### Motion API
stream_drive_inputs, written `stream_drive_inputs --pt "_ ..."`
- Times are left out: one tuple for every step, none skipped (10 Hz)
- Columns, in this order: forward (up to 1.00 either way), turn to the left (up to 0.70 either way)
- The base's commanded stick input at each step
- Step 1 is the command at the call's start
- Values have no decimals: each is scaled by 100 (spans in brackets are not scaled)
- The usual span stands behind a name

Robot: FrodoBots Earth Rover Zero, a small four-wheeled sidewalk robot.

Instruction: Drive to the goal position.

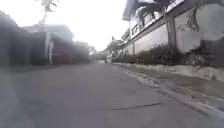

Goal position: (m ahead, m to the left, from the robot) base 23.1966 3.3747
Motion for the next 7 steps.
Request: stream_drive_inputs --pt "100 0" --pt "100 0" --pt "100 0" --pt "100 0" --pt "100 0" --pt "100 0" --pt "100 0"
